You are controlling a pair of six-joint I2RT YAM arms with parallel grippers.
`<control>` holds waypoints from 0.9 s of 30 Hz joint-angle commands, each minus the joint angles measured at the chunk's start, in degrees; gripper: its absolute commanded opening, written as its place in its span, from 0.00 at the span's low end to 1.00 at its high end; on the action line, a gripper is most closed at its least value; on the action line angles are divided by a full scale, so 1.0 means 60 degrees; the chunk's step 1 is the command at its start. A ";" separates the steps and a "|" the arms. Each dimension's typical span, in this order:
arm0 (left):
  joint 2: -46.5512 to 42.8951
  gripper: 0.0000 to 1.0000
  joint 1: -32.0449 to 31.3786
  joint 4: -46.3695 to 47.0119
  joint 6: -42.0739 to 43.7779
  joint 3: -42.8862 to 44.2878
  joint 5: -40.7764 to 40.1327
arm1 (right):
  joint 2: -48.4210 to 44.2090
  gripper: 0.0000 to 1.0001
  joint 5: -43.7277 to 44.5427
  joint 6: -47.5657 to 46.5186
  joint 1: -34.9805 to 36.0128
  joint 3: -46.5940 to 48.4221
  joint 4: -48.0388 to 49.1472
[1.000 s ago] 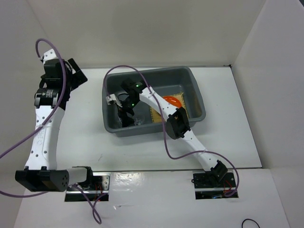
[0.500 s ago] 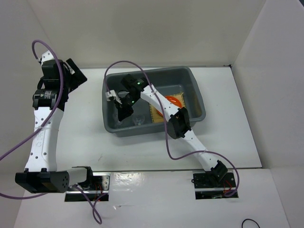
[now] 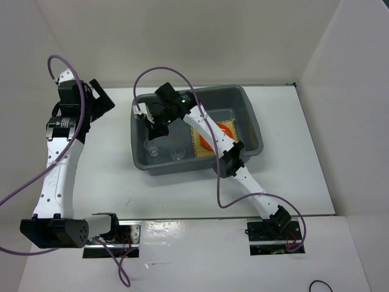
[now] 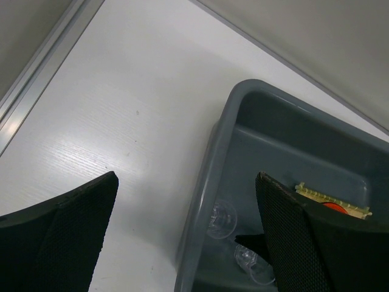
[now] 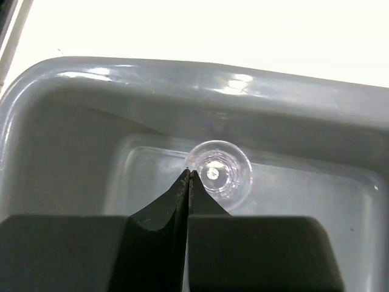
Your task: Place the mixed dishes into the plastic bin
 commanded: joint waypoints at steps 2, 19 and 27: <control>-0.0456 1.00 0.0059 0.0500 0.0262 -0.0144 0.0217 | 0.0229 0.03 0.0604 0.0411 -0.0130 0.0415 0.0093; -0.2799 1.00 0.0059 0.1333 0.1405 -0.3380 0.1078 | -0.3338 0.88 0.4472 0.6959 -0.4450 -0.0052 0.0460; -0.2655 1.00 0.0059 0.1922 0.1505 -0.3515 0.1257 | -0.7193 0.93 0.3551 0.7006 -0.7320 -0.4618 0.0255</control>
